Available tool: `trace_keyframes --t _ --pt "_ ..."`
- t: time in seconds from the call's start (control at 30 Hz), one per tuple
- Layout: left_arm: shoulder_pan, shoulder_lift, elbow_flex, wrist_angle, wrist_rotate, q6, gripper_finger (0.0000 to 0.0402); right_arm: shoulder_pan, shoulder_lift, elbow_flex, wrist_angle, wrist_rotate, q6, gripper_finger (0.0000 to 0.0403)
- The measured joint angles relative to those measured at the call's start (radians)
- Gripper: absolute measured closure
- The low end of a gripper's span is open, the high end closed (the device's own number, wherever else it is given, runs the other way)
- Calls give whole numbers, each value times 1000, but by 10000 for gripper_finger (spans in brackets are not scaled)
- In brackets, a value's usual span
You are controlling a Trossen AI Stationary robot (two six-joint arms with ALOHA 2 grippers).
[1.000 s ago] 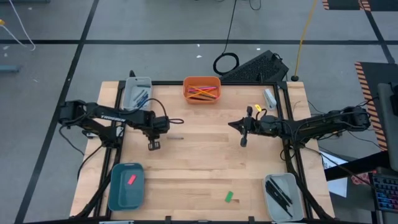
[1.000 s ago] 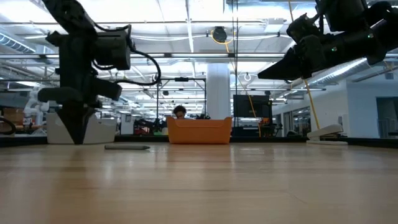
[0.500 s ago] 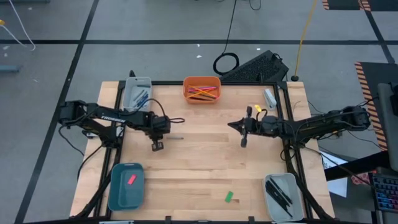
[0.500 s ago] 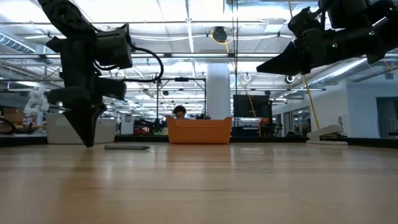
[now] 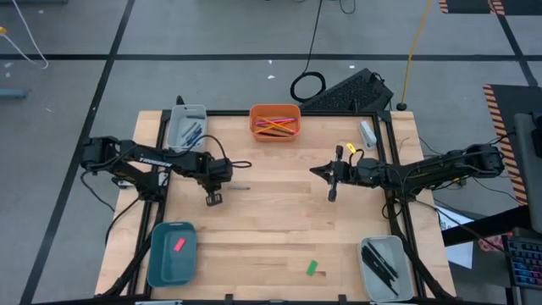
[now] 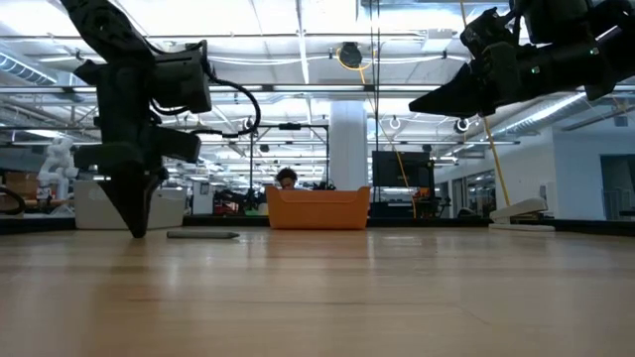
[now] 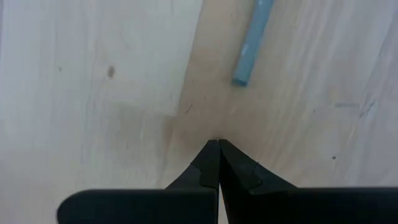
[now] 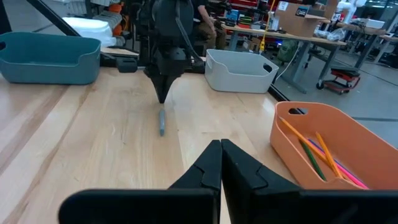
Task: Sort crayons/erasers/pens/pencils in bins
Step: Put the gray crayon into the top gray bin
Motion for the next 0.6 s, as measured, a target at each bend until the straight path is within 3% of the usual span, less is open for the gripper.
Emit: trace_keyframes --t 0.33,0.6 --pt "-3 8 2 184 58 -18 399 0 0 0 1 0 -4 403" --pt "-17 26 7 167 59 -18 399 0 0 0 4 0 -2 403"
